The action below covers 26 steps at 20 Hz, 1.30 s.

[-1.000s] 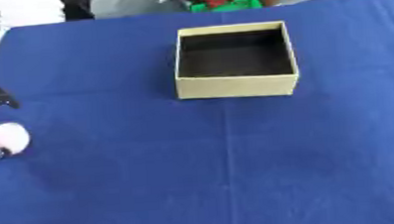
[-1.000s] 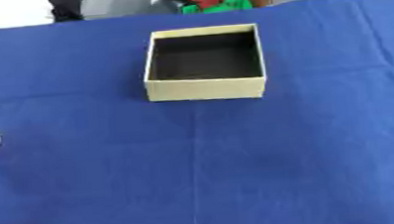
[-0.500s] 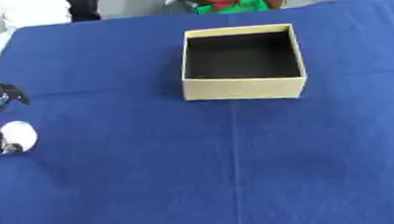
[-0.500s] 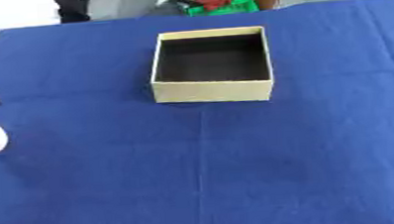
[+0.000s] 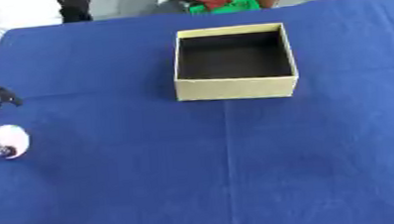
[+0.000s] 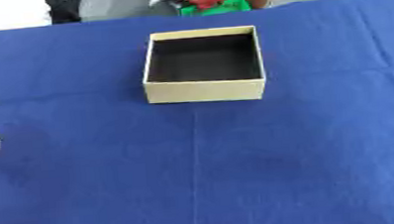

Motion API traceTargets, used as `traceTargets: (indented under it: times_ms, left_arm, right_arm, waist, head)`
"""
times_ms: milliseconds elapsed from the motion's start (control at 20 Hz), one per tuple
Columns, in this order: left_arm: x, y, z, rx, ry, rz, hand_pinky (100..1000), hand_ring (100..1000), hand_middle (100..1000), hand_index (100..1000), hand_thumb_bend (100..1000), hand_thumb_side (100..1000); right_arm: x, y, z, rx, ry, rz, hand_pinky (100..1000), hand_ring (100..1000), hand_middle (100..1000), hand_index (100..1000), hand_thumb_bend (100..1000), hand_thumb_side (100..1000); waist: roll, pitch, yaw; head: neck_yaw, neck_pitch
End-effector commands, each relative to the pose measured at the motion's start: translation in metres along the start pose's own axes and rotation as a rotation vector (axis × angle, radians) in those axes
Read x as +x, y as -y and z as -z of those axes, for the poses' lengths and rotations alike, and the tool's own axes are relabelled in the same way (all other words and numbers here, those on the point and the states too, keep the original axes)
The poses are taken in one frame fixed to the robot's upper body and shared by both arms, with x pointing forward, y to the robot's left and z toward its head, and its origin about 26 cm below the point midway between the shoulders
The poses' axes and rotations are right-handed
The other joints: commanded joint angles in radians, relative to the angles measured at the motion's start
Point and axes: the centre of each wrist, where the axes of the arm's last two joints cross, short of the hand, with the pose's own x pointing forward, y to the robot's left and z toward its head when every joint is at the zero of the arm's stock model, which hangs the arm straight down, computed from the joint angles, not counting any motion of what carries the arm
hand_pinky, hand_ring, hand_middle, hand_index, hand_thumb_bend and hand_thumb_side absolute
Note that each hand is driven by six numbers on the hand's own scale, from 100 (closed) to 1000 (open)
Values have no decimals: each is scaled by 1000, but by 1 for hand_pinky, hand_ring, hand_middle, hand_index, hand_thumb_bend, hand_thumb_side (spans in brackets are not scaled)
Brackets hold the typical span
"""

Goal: Pick up objects on the table and place them in the box.

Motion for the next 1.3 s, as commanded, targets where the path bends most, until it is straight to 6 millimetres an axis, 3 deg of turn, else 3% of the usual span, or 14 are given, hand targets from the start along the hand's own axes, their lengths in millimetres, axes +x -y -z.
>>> traceTargets:
  times_ms: [50,200,450,600,750,950,1300]
  left_arm:
    - [-6,-6,2,-12,-6,-2,849,872,911,888,550,100]
    - [-7,-2,6,-44,8,-16,816,845,864,847,517,100]
    - [-6,-3,5,-20,23,-18,543,601,607,644,392,100]
    - [-6,-1,6,-6,25,-24,471,533,537,575,352,100]
    - [-7,0,5,20,21,-35,296,416,434,468,354,100]
    - [-5,-5,2,72,26,-37,285,413,436,469,361,100]
    - [6,-40,-12,195,54,9,285,421,443,470,353,100]
  right_arm:
    - [6,2,6,1,29,5,762,735,745,852,240,1000]
    - [6,1,7,-1,30,8,762,735,746,851,240,1000]
    - [6,1,7,-6,29,7,763,736,746,851,241,1000]
    - [6,1,6,-9,27,8,763,736,745,852,240,1000]
    - [6,2,6,-14,25,6,763,736,745,852,240,1000]
    - [5,2,6,-16,25,3,763,736,745,852,240,1000]
    - [5,3,6,-15,25,-2,763,736,745,852,239,1000]
  waist:
    - [0,-12,-3]
    - [0,-10,-6]
    - [2,-8,-6]
    - [2,-9,-6]
    - [1,-9,-7]
    - [1,-8,-6]
    - [4,-13,-4]
  head:
    - [-3,-2]
    - [-3,-3]
    - [-9,-3]
    - [-8,-5]
    - [-9,-5]
    - [-9,-4]
    - [-19,-7]
